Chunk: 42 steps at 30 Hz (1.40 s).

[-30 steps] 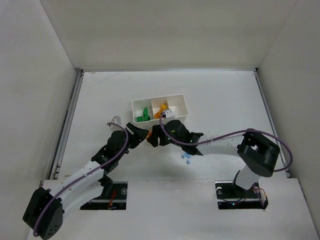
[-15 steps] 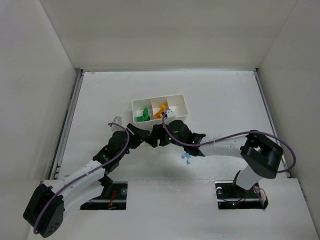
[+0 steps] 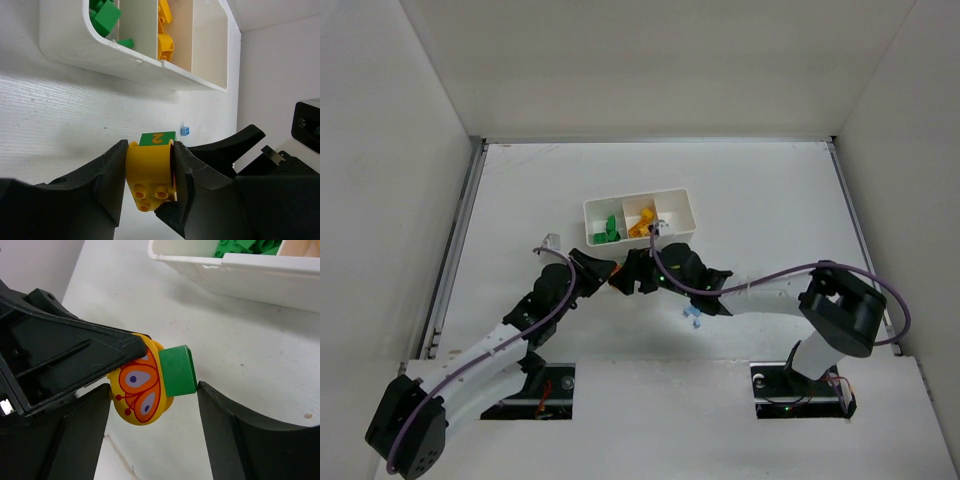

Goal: Sort the legos into containers by color

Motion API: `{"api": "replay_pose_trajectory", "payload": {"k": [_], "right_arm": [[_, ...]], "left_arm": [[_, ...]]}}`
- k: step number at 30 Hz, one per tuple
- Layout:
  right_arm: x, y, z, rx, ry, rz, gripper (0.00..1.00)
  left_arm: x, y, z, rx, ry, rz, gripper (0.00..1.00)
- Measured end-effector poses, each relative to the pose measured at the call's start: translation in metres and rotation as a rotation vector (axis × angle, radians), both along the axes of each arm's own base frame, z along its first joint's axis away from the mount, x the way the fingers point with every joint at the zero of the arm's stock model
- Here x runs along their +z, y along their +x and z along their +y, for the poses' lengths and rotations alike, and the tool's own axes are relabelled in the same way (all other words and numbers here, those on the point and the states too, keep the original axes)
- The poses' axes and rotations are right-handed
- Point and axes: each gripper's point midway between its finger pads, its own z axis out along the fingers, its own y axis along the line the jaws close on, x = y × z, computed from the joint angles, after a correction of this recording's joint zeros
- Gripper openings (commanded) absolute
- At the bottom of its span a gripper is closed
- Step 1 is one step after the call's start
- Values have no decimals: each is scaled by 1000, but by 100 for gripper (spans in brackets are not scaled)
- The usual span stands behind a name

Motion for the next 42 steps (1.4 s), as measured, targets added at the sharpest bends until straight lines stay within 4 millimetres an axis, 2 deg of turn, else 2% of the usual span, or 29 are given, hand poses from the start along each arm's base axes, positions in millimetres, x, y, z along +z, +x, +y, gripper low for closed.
{"api": "replay_pose_trajectory", "payload": {"k": [5, 10, 16, 18, 21, 28, 31, 37, 42], "right_arm": [[-1, -4, -2, 17, 49, 19, 89], [1, -6, -19, 26, 88, 34, 94], [42, 7, -37, -8, 239, 1, 95], [55, 15, -40, -30, 302, 3, 93], [66, 25, -40, -55, 379, 32, 90], [54, 27, -27, -51, 481, 163, 76], [56, 26, -22, -36, 531, 199, 69], [65, 24, -15, 1, 642, 244, 57], [61, 24, -13, 7, 677, 293, 48]], "left_arm": [[8, 3, 6, 16, -30, -18, 9], [16, 6, 13, 32, -62, -34, 9], [28, 5, 16, 27, -108, -62, 9], [32, 2, 15, 16, -125, -75, 10], [40, -1, 13, -2, -147, -97, 10], [59, -5, 6, -34, -200, -150, 10], [64, -5, 5, -37, -216, -161, 10], [64, -6, -1, -53, -235, -160, 10], [61, -7, -2, -55, -238, -150, 10]]}}
